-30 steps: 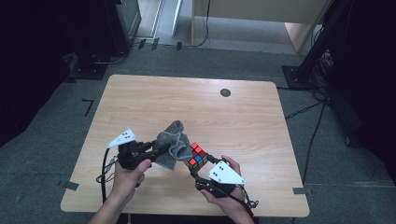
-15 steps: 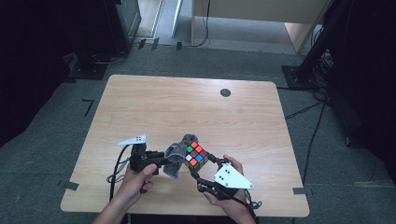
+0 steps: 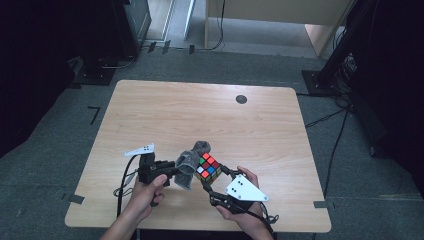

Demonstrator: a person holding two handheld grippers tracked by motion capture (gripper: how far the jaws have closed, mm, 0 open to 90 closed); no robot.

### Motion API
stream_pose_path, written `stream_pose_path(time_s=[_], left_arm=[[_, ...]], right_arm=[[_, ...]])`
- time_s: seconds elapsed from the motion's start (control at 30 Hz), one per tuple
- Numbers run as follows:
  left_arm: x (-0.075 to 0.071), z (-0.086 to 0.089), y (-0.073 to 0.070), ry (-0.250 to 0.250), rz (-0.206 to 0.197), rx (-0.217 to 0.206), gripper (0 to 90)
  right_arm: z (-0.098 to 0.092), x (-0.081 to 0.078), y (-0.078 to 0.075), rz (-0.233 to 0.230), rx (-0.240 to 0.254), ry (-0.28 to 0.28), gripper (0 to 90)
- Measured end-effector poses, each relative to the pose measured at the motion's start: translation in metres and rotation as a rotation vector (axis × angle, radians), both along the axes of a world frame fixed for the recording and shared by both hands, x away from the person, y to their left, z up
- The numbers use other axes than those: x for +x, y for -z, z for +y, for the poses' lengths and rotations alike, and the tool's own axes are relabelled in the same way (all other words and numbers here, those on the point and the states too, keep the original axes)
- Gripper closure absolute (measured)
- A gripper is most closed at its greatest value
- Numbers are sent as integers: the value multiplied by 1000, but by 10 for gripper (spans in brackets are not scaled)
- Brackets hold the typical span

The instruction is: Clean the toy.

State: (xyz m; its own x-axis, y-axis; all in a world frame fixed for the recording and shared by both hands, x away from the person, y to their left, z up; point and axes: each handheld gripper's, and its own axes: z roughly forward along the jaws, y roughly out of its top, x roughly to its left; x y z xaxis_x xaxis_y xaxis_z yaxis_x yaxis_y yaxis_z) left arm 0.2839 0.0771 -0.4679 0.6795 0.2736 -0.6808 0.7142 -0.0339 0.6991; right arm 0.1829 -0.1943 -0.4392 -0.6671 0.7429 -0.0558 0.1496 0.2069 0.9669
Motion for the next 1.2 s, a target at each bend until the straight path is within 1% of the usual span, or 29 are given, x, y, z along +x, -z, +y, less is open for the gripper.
stream_pose_path(time_s=[0.03,0.1,0.13,0.17,0.23,0.3,0.37,0.4,0.43,0.5,0.53,0.57,0.6,0.67,0.7,0.73,0.77,0.8,0.83,0.87,0.9,0.93,0.97,1.03,1.07,1.13,1.17,1.2], left_arm=[[0,-3,2,6,4,53,650],[-2,-8,6,8,-14,134,649],[-3,-9,6,0,-17,139,649],[-2,-9,6,-10,-15,123,648],[-1,-4,2,-31,-9,62,647],[0,4,1,-44,0,-34,647],[2,9,1,-46,25,-120,646],[2,9,2,-32,34,-136,647],[2,6,3,-13,36,-131,647],[2,2,6,2,39,-94,649],[3,1,8,16,55,-79,649],[4,-1,9,30,61,-43,650],[2,-5,10,33,42,23,649],[-3,-14,11,11,-29,177,649],[-5,-18,12,-4,-58,230,648],[-8,-21,13,-12,-87,265,649],[-11,-25,13,-11,-115,287,648],[-14,-29,13,-1,-144,300,648],[-19,-35,12,9,-181,306,648],[-19,-35,12,9,-181,306,648],[-26,-42,10,35,-230,305,648],[-29,-45,9,52,-241,279,647],[-32,-47,7,64,-242,238,648],[-33,-44,3,66,-231,152,649],[-32,-42,2,61,-225,124,649],[-31,-37,2,68,-213,62,650],[-30,-35,2,69,-210,44,651],[-30,-34,1,62,-213,43,652]], right_arm=[[-2,0,-1,0,15,5,350],[-5,1,-3,-3,32,13,350],[-5,1,-4,-6,38,16,350],[-5,1,-5,-11,40,18,350],[-6,0,-6,-14,46,15,350],[-5,0,-4,-10,33,11,350],[-4,1,-2,-1,24,7,350],[-3,1,-1,5,21,3,350],[-2,1,-1,5,19,-3,350],[0,0,-1,4,18,-6,350],[0,0,-2,2,13,-2,350],[-1,0,-2,2,18,-2,350],[-2,0,-3,5,29,0,350],[-3,1,-5,-2,46,11,350],[-4,1,-6,-8,51,17,350],[-5,1,-8,-14,59,23,350],[-6,0,-10,-20,72,27,350],[-7,0,-11,-21,90,33,350],[-7,-1,-13,-22,106,34,350],[-7,-1,-13,-22,106,34,350],[-6,-2,-13,-19,123,43,350],[-5,-2,-12,-20,120,44,350],[-3,-2,-11,-16,118,50,350],[-1,-3,-8,-5,115,60,350],[-1,-2,-7,-6,126,62,350],[-4,-2,-9,-5,160,69,350],[-6,-2,-10,-13,159,79,350],[-7,-2,-11,-27,148,93,350]])
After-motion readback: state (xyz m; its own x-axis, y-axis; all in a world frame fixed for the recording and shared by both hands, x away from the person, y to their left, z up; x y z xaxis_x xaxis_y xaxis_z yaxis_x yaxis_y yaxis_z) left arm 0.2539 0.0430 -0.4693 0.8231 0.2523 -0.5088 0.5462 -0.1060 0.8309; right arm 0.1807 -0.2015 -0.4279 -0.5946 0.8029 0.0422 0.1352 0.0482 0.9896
